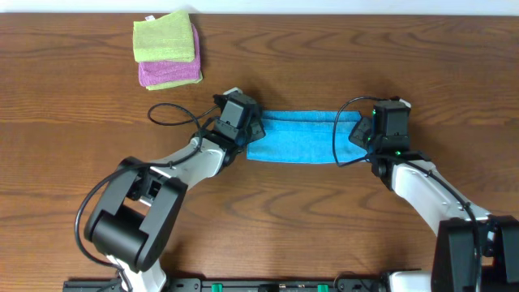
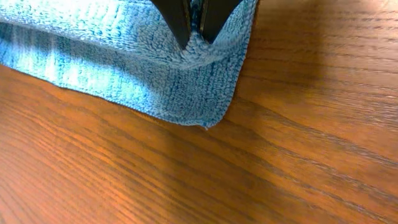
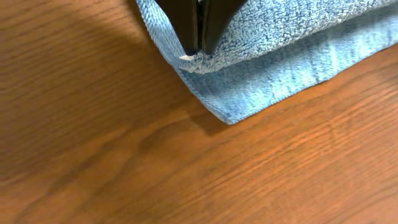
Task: Fold the cloth
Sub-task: 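Lay the folded edge down and open both grippers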
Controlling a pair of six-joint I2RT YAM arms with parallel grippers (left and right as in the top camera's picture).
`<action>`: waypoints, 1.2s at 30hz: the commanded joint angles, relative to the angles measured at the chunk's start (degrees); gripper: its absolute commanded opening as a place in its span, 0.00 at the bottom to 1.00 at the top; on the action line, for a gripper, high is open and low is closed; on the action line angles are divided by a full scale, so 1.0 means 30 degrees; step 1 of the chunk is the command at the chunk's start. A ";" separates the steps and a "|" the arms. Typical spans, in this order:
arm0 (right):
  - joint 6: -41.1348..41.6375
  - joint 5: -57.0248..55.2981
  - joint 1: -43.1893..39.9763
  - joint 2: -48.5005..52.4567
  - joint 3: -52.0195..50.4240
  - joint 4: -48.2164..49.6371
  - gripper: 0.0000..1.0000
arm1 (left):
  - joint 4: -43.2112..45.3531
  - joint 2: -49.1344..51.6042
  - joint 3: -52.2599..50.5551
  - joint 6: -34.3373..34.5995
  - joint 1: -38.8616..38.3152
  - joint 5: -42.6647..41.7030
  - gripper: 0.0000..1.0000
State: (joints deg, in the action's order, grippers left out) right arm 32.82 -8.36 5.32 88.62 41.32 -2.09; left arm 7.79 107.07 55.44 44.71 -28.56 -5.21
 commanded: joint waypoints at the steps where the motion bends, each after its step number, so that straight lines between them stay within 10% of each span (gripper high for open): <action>1: -0.0262 -0.1304 0.0124 0.0095 0.0328 -0.0160 0.02 | 0.0138 0.0357 0.0364 -0.0117 0.0138 -0.0102 0.06; 16: -0.0255 -0.1158 0.0124 0.0823 0.0328 0.0823 0.02 | 0.0568 0.0386 0.0364 -0.0189 0.0138 0.0911 0.10; 17: -0.0255 -0.1158 0.0124 0.0823 0.0328 0.0991 0.09 | 0.0721 0.0386 0.0364 -0.0189 0.0138 0.1195 0.26; 20: -0.0255 -0.1137 0.0131 0.0823 0.0328 0.1464 0.99 | 0.1188 0.0386 0.0364 -0.0189 0.0138 0.1865 0.95; 36: -0.0692 -0.0182 0.0109 0.0175 0.0335 0.0984 0.99 | 0.0000 -0.1209 0.0364 -0.1268 0.0197 0.0801 0.95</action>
State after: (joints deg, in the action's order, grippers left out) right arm 32.34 -9.47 5.32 90.56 41.32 1.50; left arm 9.43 107.07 55.46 44.18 -28.49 -2.42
